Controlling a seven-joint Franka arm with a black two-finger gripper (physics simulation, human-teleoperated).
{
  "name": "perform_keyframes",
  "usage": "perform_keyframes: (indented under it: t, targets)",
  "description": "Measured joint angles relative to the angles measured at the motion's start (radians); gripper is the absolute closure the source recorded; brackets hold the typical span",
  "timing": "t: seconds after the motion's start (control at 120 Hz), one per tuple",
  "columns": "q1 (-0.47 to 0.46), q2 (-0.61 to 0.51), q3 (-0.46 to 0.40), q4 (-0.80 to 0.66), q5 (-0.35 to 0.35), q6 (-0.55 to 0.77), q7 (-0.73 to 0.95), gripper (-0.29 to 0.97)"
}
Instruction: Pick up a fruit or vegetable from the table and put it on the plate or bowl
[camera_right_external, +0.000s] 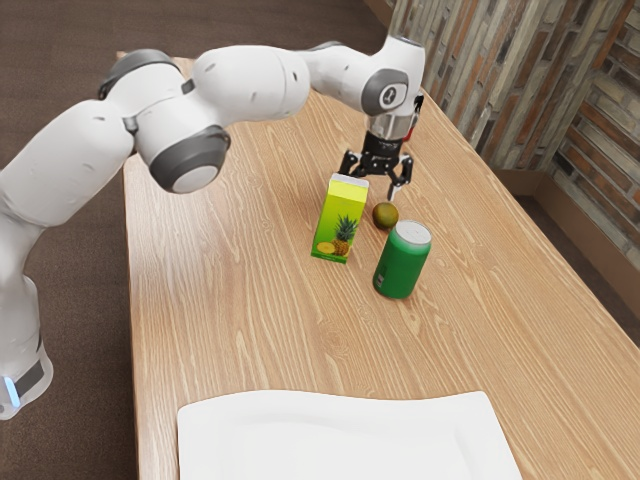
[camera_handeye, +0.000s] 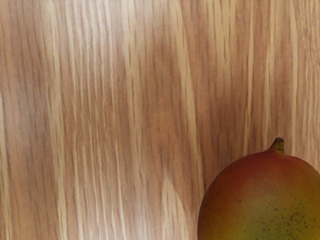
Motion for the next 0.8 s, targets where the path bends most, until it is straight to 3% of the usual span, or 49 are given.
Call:
perform_keyframes:
  t: [0.333,0.575,0.8]
  targets:
    - [-0.001,0.048,-0.002,0.000,-0.019,0.062,0.000,0.00]
    - [-0.002,0.049,-0.004,0.001,-0.015,0.071,-0.001,0.31]
    - [-0.003,0.051,-0.013,-0.002,-0.007,0.067,-0.002,0.44]
